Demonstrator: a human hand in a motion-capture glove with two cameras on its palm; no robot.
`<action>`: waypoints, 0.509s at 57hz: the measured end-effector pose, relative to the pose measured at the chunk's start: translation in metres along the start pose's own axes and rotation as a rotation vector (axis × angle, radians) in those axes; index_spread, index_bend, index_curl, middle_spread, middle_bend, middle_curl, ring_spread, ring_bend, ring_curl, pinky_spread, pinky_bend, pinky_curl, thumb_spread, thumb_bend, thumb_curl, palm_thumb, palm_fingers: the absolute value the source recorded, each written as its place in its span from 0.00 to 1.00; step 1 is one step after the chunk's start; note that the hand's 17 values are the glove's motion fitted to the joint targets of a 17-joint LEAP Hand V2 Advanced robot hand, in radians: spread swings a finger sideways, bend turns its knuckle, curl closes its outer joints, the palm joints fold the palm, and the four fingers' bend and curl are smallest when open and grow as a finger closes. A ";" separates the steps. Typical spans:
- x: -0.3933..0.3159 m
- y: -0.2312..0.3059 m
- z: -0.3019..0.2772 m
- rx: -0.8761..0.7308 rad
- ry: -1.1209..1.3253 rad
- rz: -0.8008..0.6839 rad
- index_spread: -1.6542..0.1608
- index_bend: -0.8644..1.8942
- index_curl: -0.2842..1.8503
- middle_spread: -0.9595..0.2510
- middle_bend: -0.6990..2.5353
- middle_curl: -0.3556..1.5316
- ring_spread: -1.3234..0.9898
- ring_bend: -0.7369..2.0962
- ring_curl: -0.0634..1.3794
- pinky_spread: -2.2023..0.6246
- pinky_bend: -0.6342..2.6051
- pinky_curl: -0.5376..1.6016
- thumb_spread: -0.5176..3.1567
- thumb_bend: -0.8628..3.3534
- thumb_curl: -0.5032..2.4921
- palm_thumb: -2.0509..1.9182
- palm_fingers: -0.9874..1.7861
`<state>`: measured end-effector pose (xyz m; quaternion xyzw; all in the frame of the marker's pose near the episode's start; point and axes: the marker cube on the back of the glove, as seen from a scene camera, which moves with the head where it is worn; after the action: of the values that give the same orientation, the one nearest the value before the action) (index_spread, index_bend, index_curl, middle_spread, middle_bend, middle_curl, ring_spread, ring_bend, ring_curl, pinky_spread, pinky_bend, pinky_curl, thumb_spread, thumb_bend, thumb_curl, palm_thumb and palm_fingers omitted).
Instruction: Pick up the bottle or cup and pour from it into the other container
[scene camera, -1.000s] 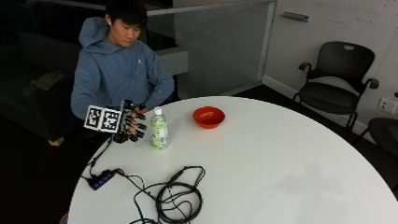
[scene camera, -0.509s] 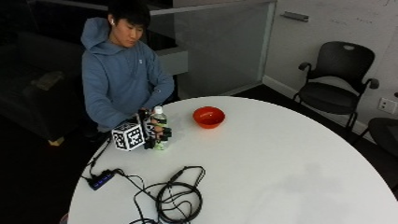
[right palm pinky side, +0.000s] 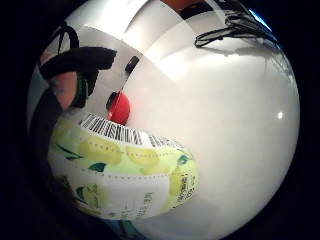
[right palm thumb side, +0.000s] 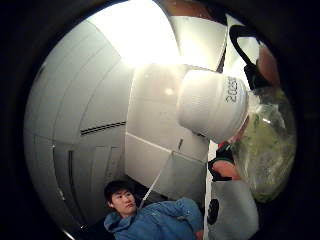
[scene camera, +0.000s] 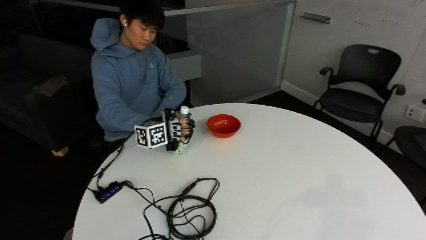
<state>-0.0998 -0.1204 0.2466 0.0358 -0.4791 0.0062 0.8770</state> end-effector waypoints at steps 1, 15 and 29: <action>-0.003 -0.002 0.002 -0.010 0.018 -0.002 0.85 0.36 0.29 0.78 0.33 0.42 0.51 0.44 0.31 0.74 0.37 0.40 0.24 0.20 0.37 0.78 0.76; -0.051 -0.032 0.041 -0.245 0.471 -0.048 0.86 0.36 0.30 0.77 0.32 0.44 0.50 0.44 0.33 0.73 0.36 0.41 0.21 0.20 0.38 0.78 0.76; -0.086 -0.072 0.094 -0.491 1.015 -0.052 0.86 0.36 0.30 0.77 0.32 0.45 0.50 0.43 0.35 0.73 0.36 0.42 0.21 0.20 0.39 0.78 0.77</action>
<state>-0.2217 -0.1971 0.2209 -0.1652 0.0162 -0.1107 0.9799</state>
